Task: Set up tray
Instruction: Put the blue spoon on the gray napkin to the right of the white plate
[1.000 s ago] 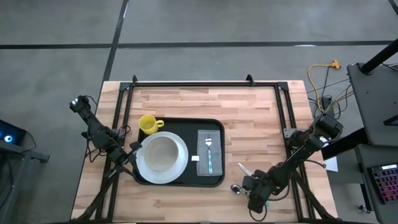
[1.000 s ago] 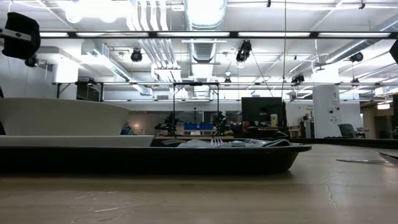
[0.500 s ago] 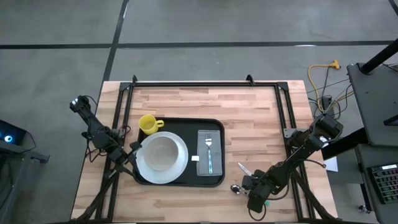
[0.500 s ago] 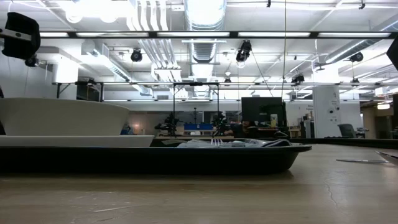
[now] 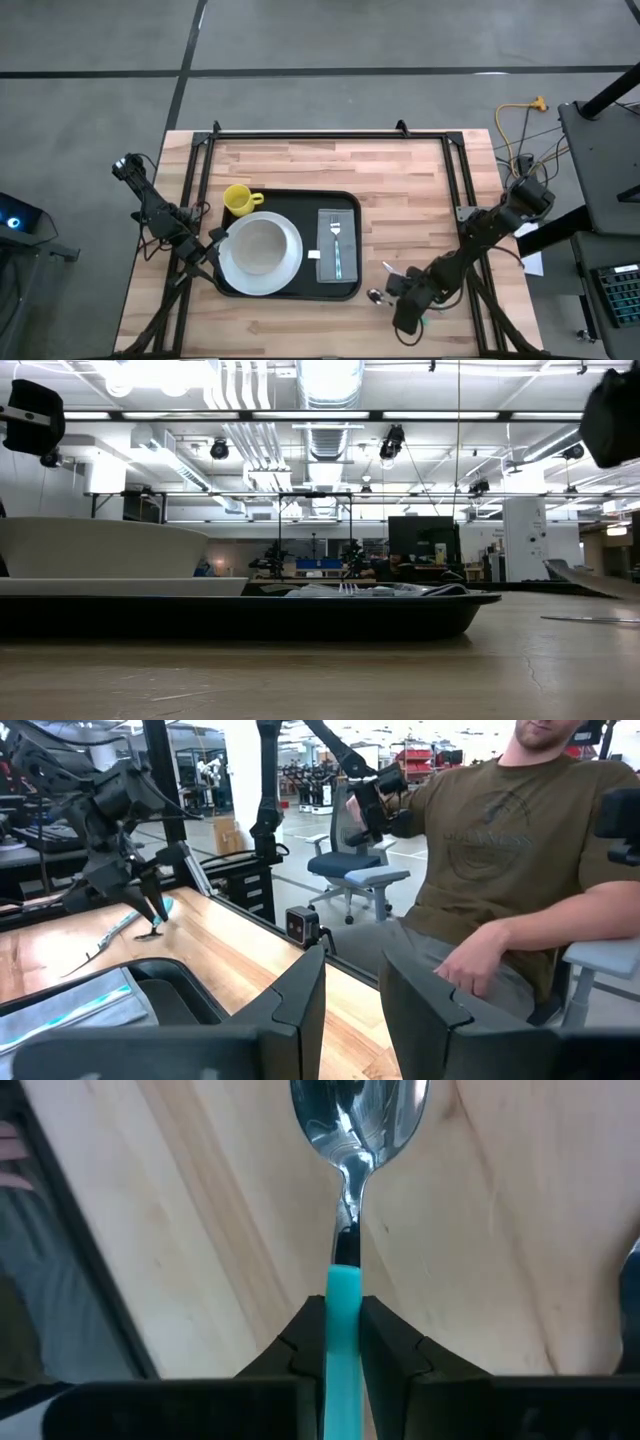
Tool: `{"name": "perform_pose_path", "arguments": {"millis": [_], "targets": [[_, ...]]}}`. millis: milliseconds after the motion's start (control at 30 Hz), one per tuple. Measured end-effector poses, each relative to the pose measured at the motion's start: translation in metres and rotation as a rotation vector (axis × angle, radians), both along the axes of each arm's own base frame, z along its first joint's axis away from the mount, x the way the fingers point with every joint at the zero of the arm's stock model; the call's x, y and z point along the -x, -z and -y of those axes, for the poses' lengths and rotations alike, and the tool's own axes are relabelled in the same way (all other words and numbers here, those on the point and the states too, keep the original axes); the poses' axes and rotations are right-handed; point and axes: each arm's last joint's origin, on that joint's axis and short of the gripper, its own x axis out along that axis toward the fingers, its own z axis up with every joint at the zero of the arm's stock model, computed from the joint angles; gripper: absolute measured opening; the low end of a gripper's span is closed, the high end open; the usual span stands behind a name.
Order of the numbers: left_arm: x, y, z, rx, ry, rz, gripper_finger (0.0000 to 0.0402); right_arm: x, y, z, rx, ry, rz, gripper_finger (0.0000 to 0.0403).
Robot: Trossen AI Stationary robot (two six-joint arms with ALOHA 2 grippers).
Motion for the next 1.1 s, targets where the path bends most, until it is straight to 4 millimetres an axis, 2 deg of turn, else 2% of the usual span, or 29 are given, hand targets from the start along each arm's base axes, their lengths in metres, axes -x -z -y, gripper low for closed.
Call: {"name": "perform_pose_path", "arguments": {"millis": [233,700,1100], "targets": [[0.0,0.0,0.0,0.0,0.0,0.0,0.0079,-0.009,-0.015,0.014,-0.032,0.045,0.048,0.0029],[0.0,0.0,0.0,-0.001,0.0,-0.001,0.0079,-0.054,-0.039,0.046,-0.043,0.233,0.15,0.0029],[0.0,0.0,0.0,0.0,0.001,0.0,0.0079,-0.074,-0.046,0.077,-0.066,0.494,0.161,0.0029]]}}
